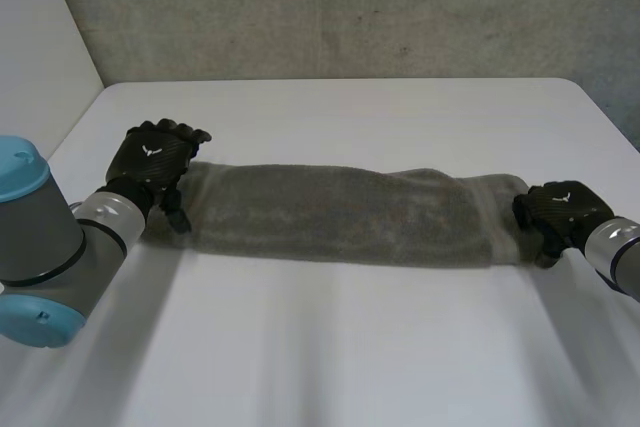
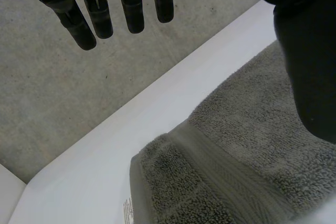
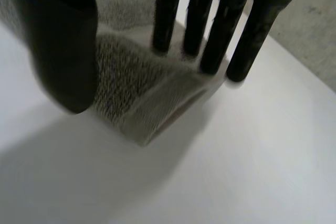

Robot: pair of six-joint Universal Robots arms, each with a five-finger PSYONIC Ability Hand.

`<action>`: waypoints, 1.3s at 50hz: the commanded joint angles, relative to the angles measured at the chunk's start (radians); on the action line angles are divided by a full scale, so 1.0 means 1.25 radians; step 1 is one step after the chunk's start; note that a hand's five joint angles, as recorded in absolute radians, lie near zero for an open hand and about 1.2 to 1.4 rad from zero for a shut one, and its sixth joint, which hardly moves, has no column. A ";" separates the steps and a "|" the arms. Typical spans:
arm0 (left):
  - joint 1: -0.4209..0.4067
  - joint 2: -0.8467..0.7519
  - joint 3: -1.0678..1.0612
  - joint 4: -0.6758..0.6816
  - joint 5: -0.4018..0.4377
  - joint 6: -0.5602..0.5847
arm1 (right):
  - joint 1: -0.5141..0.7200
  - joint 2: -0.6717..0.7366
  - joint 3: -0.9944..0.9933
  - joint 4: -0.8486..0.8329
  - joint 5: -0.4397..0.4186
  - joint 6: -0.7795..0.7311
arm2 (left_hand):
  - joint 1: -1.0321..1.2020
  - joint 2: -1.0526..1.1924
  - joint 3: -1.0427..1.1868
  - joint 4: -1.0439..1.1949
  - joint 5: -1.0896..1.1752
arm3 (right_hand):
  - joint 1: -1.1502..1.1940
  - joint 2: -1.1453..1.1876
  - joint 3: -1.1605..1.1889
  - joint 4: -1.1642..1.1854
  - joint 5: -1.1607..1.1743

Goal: Fold the towel.

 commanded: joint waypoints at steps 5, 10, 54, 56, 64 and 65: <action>0.002 -0.001 0.000 0.013 -0.001 0.003 | -0.032 0.008 -0.011 -0.043 0.002 0.015 | -0.045 -0.041 -0.030 -0.043 -0.153 | 0.522 0.509 0.530 0.526 0.514; 0.003 -0.001 0.000 0.013 -0.001 0.003 | -0.049 -0.014 -0.015 -0.040 0.003 0.009 | -0.045 -0.041 -0.030 -0.043 -0.153 | 0.522 0.509 0.530 0.526 0.514; -0.002 0.053 0.021 0.014 -0.012 -0.001 | 0.577 0.181 -0.328 -0.092 0.085 -0.070 | -0.055 -0.050 -0.040 -0.053 -0.163 | -0.156 -0.169 -0.149 -0.152 -0.165; -0.011 0.048 0.028 0.014 -0.012 -0.001 | 0.572 0.173 -0.316 -0.096 0.079 -0.066 | -0.055 -0.050 -0.040 -0.053 -0.163 | -0.400 -0.413 -0.392 -0.396 -0.409; -0.060 0.039 0.066 0.014 -0.013 -0.010 | 0.486 0.013 -0.215 -0.089 0.084 0.039 | -0.050 -0.045 -0.035 -0.048 -0.158 | -0.455 -0.468 -0.448 -0.451 -0.464; -0.060 0.039 0.066 0.014 -0.013 -0.010 | 0.486 0.013 -0.215 -0.089 0.084 0.039 | -0.050 -0.045 -0.035 -0.048 -0.158 | -0.455 -0.468 -0.448 -0.451 -0.464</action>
